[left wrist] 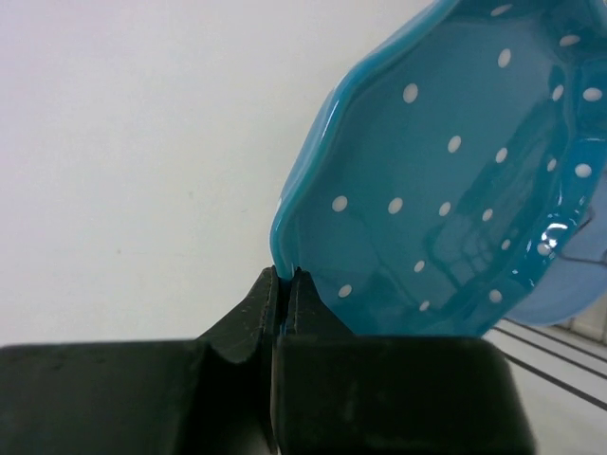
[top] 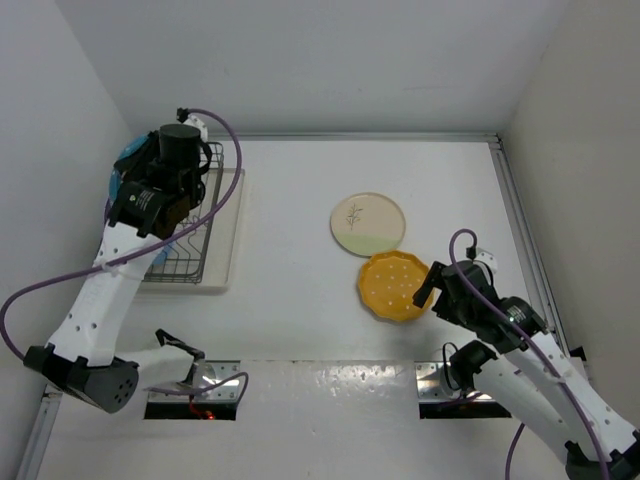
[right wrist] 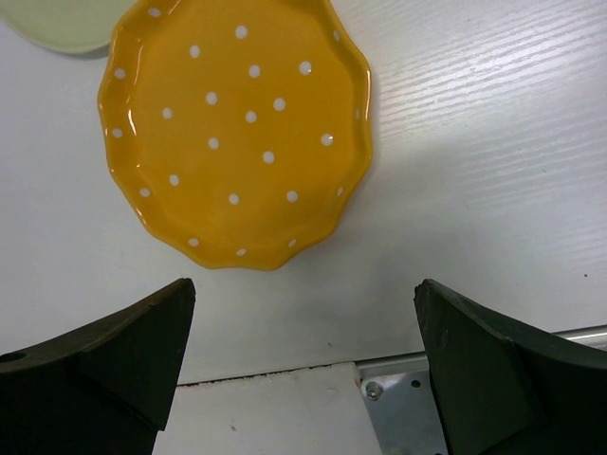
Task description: Load the plates into the dish rack
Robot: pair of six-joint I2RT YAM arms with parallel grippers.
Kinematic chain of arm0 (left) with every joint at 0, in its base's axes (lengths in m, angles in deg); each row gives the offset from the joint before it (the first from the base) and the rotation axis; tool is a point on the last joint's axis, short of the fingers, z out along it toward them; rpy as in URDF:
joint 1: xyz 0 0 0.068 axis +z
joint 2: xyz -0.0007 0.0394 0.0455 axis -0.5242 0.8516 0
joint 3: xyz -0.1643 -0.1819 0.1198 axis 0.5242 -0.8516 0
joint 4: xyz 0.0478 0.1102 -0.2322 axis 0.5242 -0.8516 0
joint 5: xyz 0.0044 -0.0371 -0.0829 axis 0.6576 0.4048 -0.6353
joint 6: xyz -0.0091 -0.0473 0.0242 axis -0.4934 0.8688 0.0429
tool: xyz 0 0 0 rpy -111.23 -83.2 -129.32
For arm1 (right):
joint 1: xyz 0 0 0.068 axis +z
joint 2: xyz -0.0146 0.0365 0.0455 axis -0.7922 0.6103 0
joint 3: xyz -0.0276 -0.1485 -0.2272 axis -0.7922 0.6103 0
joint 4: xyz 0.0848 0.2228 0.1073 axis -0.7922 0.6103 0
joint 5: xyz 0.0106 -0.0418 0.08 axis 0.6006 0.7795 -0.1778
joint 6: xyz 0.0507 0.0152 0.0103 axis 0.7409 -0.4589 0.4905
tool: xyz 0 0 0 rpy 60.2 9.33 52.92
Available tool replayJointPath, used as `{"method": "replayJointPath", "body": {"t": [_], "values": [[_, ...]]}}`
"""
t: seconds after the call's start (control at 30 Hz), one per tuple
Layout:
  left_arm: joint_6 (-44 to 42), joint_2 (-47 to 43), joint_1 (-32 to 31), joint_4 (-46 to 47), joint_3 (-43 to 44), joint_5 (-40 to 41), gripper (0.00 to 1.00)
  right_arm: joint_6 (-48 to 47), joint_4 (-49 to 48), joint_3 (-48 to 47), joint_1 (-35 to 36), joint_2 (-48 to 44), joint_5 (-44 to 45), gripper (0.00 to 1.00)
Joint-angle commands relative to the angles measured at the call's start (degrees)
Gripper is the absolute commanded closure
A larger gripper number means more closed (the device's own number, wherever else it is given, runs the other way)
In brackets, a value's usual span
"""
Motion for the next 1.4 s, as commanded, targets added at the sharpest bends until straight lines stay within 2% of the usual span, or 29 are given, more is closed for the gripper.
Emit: {"method": "replayJointPath", "body": {"t": [0.0, 0.13, 0.23, 0.57, 0.73, 0.93, 1.1, 1.23, 1.37], "values": [[-4.74, -0.74, 2.10, 12.00, -4.16, 4.49, 1.00, -1.19, -0.93, -0.27, -0.20, -1.22, 1.14, 0.01], [-7.66, -0.74, 4.64, 18.42, -7.26, 4.49, 1.00, -0.93, 0.12, 0.34, 0.06, -2.98, 1.32, 0.01], [-7.66, -0.22, 6.05, 18.96, -9.27, 3.96, 1.00, -0.84, 0.91, 0.96, -0.02, -4.03, 1.76, 0.01], [-1.43, 0.93, 7.28, 20.10, -16.83, 3.43, 1.00, 0.47, 2.06, 1.31, -0.02, -5.53, 2.64, 0.01], [-0.89, 0.93, 7.81, 25.46, -23.33, 4.14, 1.00, 1.09, 1.97, 1.14, -0.02, -5.53, 2.46, 0.01], [-1.69, 0.93, 7.30, 28.45, -23.25, 4.84, 1.00, 1.00, 2.85, 1.05, -0.11, -5.79, 2.73, 0.01], [-7.39, 0.40, 6.76, 33.45, -22.73, 8.01, 1.00, 1.35, 2.76, 1.49, -0.02, -6.06, 2.64, 0.01], [-13.27, -1.01, 6.15, 41.09, -25.97, 10.02, 1.00, 1.36, 2.41, 1.66, -0.11, -5.97, 2.64, 0.01], [-13.81, -1.62, 5.62, 43.13, -30.27, 10.55, 1.00, 1.27, 2.32, 1.40, -0.02, -5.97, 2.64, 0.01]]}}
